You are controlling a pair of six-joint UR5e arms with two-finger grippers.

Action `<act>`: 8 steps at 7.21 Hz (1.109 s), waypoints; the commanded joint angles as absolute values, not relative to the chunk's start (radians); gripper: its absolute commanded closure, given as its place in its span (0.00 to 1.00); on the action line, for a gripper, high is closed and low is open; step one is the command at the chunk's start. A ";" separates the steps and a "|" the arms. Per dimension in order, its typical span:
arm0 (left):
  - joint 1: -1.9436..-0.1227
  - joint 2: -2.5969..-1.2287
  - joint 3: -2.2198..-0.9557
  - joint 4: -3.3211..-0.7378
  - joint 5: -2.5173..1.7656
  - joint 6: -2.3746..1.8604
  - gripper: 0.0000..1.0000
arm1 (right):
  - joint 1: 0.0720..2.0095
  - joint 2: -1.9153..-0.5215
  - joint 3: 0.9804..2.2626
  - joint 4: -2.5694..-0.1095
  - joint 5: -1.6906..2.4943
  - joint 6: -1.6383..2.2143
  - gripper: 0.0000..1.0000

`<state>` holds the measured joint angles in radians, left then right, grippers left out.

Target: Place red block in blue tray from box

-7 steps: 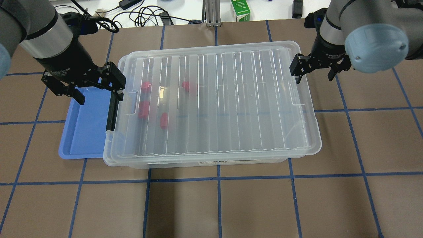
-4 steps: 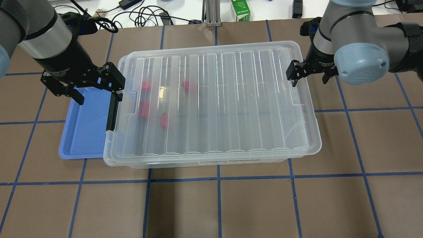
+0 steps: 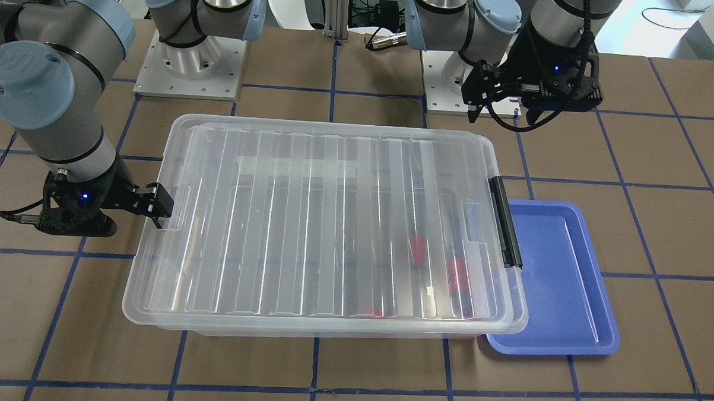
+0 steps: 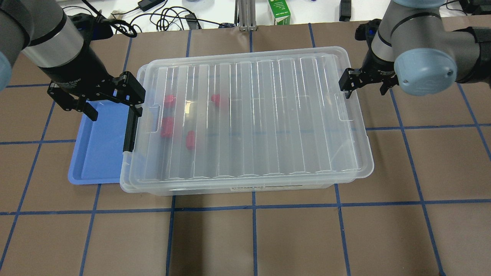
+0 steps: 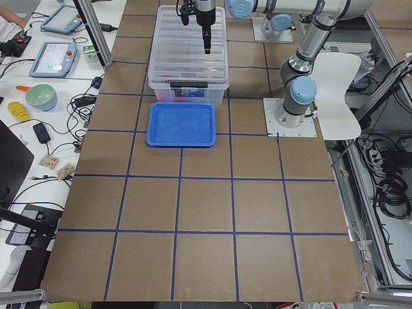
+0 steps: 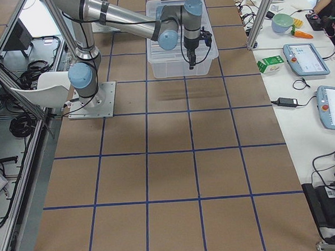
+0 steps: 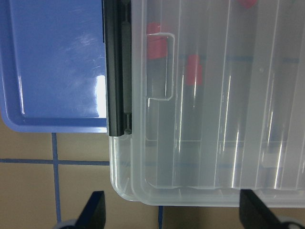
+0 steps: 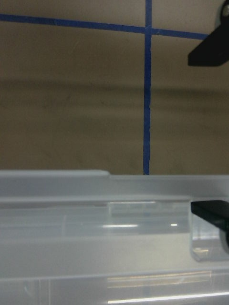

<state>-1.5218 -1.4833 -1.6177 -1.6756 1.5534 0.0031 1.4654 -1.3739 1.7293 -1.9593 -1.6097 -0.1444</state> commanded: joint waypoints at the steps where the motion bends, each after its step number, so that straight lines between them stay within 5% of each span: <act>1: -1.522 -1.483 -1.617 -1.675 1.554 0.003 0.00 | 1.424 -1.374 1.735 -1.959 -1.609 -0.196 0.00; 8: -1.522 -1.483 -1.617 -1.674 1.554 0.005 0.00 | 1.287 -1.381 1.726 -1.945 -1.623 -0.298 0.00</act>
